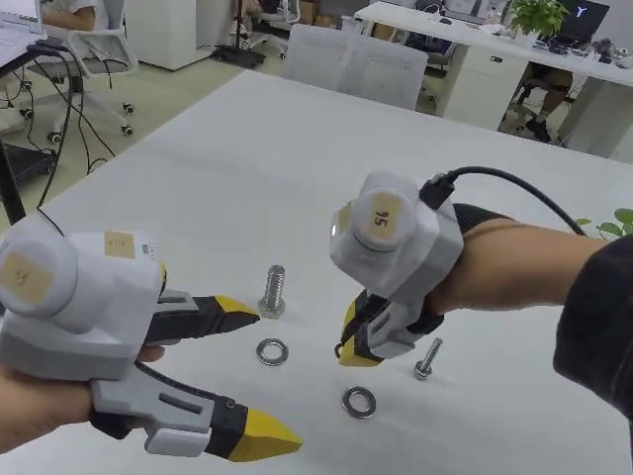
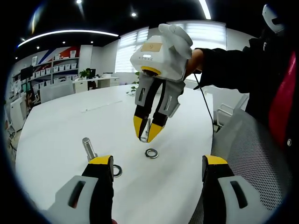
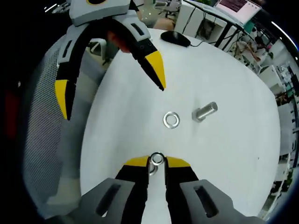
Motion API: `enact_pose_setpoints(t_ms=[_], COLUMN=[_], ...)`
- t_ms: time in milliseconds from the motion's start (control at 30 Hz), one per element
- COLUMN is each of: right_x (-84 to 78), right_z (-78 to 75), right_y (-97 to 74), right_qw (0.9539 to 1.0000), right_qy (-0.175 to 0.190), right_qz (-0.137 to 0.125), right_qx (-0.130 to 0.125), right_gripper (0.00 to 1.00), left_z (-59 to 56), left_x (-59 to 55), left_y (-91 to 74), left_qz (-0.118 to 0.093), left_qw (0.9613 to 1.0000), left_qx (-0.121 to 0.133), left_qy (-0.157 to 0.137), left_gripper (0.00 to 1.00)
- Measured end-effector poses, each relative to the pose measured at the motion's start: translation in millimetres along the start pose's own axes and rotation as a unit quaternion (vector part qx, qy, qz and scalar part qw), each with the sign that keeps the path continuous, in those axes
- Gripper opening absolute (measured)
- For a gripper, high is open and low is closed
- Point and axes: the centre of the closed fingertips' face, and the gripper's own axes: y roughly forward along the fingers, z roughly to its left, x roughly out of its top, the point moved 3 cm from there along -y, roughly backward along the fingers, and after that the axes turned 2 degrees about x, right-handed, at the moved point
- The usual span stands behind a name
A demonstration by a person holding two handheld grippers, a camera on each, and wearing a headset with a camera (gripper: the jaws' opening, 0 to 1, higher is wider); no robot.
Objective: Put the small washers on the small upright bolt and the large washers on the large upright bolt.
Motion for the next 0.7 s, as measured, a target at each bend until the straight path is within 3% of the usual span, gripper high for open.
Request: enact_pose_setpoints(t_ms=[400,700], right_x=[-28.2,-54.4], right_z=[-9.4,-14.9], right_y=[-38.1,-55.8], right_qw=[0.9988,0.9967], right_qy=[0.036,0.064], right_qz=[-0.004,0.003], right_qx=[-0.033,-0.050], right_gripper=[0.13,0.13], left_z=[4.6,6.9], left_x=[5.2,3.8], left_y=[12.4,21.6], left_qz=[0.004,0.010], left_qw=[0.9998,0.9996], left_qx=[-0.013,-0.021], left_qy=[0.010,0.014], left_gripper=[0.77,0.77])
